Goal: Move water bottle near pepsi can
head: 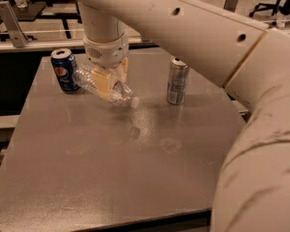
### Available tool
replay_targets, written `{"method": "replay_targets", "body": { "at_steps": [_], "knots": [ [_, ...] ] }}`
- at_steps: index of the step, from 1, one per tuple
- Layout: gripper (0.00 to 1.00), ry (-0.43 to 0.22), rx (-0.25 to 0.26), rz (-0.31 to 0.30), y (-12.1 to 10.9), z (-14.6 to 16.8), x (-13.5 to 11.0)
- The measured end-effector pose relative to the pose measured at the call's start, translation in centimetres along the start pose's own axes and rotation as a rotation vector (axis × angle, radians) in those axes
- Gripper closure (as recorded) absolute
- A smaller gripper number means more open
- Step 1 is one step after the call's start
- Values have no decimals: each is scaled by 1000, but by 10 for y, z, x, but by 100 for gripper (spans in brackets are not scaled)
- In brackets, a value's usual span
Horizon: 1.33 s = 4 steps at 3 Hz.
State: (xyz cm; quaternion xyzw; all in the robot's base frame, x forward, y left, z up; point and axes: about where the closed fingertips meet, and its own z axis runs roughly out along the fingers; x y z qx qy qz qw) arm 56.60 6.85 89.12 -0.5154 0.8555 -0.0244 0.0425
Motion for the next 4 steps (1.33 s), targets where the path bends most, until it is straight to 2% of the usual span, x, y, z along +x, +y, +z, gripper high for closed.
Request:
{"method": "replay_targets", "body": {
  "at_steps": [2,3,4],
  "knots": [
    [51,39,12,-34,-6,19,-15],
    [20,58,26,-50,-5,22,-13],
    [0,68,25,-76,-2,27,-9]
  ]
}}
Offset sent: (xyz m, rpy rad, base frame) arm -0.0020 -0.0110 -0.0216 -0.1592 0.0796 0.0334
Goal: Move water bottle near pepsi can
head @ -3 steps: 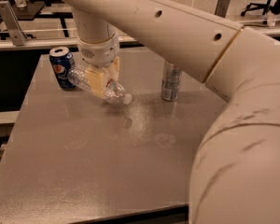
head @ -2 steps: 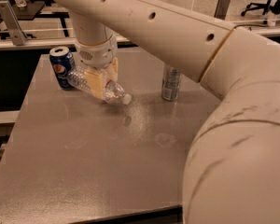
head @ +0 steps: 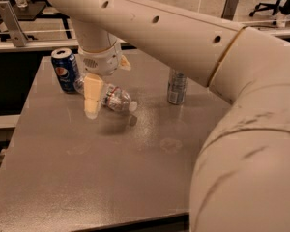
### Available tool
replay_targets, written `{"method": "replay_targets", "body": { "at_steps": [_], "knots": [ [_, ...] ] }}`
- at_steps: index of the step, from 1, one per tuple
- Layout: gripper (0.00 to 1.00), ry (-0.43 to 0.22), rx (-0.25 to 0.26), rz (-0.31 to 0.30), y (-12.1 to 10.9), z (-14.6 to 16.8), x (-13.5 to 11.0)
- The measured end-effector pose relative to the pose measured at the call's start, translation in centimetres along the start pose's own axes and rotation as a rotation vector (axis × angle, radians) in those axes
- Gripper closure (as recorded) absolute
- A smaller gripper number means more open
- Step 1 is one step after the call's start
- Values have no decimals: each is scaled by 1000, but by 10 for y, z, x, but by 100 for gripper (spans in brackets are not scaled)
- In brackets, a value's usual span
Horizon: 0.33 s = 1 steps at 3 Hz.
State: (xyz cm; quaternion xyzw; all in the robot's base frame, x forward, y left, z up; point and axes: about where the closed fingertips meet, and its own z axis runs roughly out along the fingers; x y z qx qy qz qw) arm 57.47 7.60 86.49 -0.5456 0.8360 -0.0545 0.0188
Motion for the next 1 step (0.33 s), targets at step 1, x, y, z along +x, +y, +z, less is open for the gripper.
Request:
{"method": "replay_targets", "body": {
  "at_steps": [1],
  "knots": [
    [0,0,0,0,0,0,0]
  ]
}}
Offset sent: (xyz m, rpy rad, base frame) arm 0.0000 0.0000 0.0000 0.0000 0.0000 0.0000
